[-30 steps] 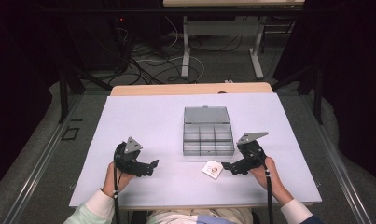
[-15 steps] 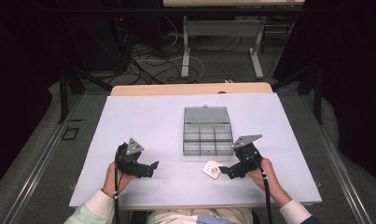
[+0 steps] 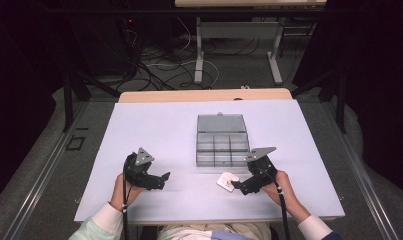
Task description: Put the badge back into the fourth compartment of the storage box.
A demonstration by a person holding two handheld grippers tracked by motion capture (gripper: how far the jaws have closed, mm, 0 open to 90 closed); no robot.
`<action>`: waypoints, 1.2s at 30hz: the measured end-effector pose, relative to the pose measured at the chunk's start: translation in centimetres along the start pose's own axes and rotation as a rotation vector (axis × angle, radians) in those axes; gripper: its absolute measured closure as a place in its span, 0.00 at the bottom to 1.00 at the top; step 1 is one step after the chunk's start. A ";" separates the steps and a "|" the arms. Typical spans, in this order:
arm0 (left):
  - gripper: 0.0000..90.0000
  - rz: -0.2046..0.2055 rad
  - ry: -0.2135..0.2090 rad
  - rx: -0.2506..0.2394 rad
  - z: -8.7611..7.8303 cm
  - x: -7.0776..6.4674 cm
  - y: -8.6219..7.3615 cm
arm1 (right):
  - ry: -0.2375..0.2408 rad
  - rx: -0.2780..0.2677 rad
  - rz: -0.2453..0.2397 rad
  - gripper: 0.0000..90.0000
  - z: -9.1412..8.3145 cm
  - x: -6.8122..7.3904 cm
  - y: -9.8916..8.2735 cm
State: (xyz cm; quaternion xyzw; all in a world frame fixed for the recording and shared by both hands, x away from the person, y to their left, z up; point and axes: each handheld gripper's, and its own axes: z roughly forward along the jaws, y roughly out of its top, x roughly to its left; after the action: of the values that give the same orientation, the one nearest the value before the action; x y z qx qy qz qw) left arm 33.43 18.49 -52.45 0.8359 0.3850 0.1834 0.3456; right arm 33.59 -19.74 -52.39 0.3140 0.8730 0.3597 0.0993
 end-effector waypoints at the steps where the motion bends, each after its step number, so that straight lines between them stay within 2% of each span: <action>1: 0.01 0.006 0.001 0.001 0.0 0.0 0.0 | -0.004 -0.009 0.008 0.00 0.0 0.2 0.0; 3: 0.01 0.007 0.000 -0.003 0.1 0.0 0.0 | 0.002 -0.006 -0.002 0.01 0.1 0.2 0.1; 4: 0.01 0.006 0.000 0.000 0.0 -0.1 0.0 | -0.003 -0.025 0.002 0.02 0.3 0.3 0.1; 5: 0.01 0.007 0.001 -0.005 0.0 -0.1 0.0 | -0.010 -0.024 0.016 0.04 0.3 0.5 0.1; 7: 0.01 0.006 0.002 -0.006 -0.1 0.0 0.0 | -0.001 -0.029 0.014 0.06 0.3 0.6 0.1; 10: 0.01 0.002 -0.003 -0.005 0.0 0.1 0.1 | 0.007 -0.009 0.015 0.06 0.3 0.8 0.3; 12: 0.01 0.009 -0.003 -0.003 0.1 0.1 0.1 | 0.013 -0.014 0.018 0.06 0.5 0.9 0.3; 16: 0.01 0.013 -0.003 -0.015 0.1 -0.1 0.1 | -0.022 -0.017 0.034 0.09 1.2 1.2 0.0; 17: 0.01 0.020 -0.005 -0.010 0.0 -0.1 0.1 | -0.019 -0.012 0.040 0.09 1.5 1.3 0.0; 18: 0.01 0.021 -0.008 -0.004 0.0 -0.1 0.2 | -0.015 0.002 0.026 0.09 1.6 1.3 0.0; 20: 0.01 0.023 -0.002 -0.018 0.1 -0.1 0.2 | -0.025 -0.005 0.030 0.09 1.9 1.5 0.1; 23: 0.01 0.022 -0.009 0.003 0.1 0.0 0.2 | -0.019 -0.002 0.025 0.10 2.2 1.6 0.1; 28: 0.01 0.033 -0.014 0.008 0.1 -0.1 0.3 | -0.032 0.013 0.015 0.13 2.8 2.1 0.0; 29: 0.01 0.032 -0.015 0.007 0.1 -0.1 0.3 | -0.038 -0.019 0.015 0.14 3.1 2.1 -0.1; 30: 0.01 0.033 -0.016 -0.003 0.2 -0.1 0.3 | -0.043 0.013 0.010 0.16 3.0 2.1 0.0; 36: 0.01 0.023 -0.008 -0.011 0.5 -0.1 0.3 | -0.061 0.023 0.016 0.21 3.4 2.3 -0.1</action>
State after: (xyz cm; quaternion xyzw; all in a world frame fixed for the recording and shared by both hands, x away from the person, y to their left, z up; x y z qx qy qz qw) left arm 33.77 18.03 -52.57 0.8391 0.3729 0.1862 0.3496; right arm 33.07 -16.42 -54.82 0.3331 0.8710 0.3409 0.1193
